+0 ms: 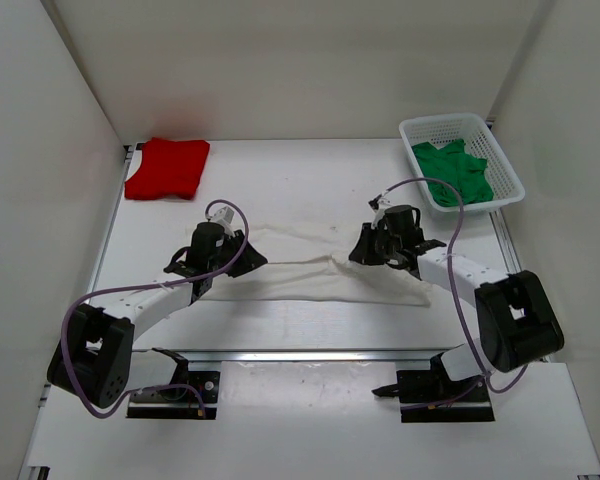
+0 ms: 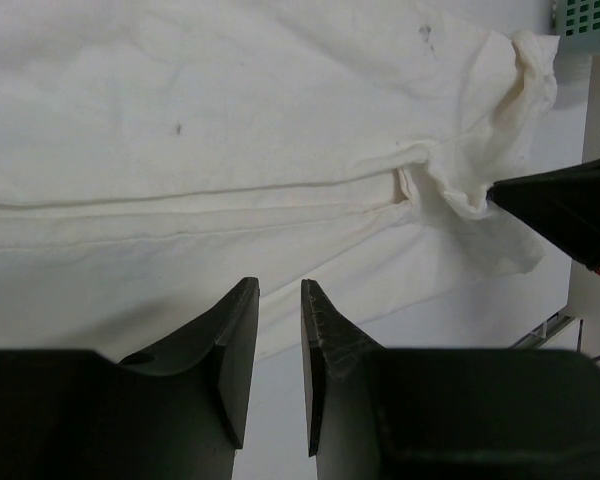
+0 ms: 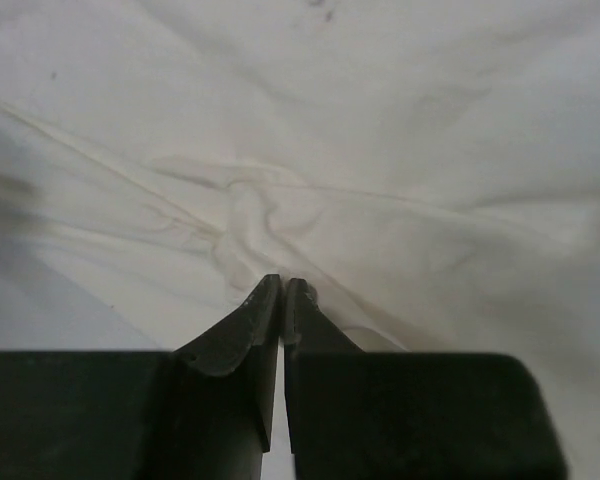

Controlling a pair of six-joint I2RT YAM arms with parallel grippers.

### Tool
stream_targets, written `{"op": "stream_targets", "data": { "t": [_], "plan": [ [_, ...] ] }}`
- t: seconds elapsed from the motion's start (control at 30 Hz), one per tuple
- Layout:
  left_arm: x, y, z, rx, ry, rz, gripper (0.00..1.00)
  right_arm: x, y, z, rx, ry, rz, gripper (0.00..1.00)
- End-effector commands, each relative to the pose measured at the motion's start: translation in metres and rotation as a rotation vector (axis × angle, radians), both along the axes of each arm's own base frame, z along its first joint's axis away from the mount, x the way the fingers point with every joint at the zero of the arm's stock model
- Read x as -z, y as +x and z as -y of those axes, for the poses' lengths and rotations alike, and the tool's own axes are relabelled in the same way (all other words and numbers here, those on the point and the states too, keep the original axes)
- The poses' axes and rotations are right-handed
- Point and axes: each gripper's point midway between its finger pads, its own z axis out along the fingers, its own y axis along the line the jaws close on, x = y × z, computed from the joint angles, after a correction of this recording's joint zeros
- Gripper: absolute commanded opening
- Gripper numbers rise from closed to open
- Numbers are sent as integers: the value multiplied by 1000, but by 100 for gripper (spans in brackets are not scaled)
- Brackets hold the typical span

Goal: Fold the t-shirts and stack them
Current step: Fold the other side of the tshirt into a rectangle

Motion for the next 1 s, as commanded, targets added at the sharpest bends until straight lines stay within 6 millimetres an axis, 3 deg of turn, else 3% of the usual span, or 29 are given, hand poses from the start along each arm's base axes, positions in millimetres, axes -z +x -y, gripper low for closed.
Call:
{"op": "stream_targets", "data": {
  "t": [0.0,0.07,0.3,0.47,0.57,0.67,0.73,0.8,0.83,0.93,0.97],
  "plan": [
    [-20,8,6,13,-33,56,34,-9,-13,2,57,-36,16,0],
    [-20,7,7,15,-36,54,34,-4,-28,-3,52,-50,-21,0],
    [-32,14,8,12,-46,80,34,5,-51,-11,85,-108,-70,1],
    [-33,14,7,-2,-50,79,34,11,-67,-26,31,-72,-109,15],
    [-40,15,9,-2,-67,89,34,-7,-63,-27,3,-52,-75,24],
    [-40,17,10,-11,-65,90,35,-37,-37,-4,75,0,15,29],
    [-42,23,11,-25,-66,102,35,-51,-11,19,146,48,76,15],
    [-43,30,13,-32,-86,92,35,-54,17,55,242,35,121,0],
    [-45,35,17,-32,-108,86,35,-59,32,61,266,40,164,0],
    [-43,53,17,-66,-124,76,34,-54,64,107,405,70,190,7],
    [-39,59,17,-75,-131,58,35,-54,74,111,426,81,206,12]
  ]
}}
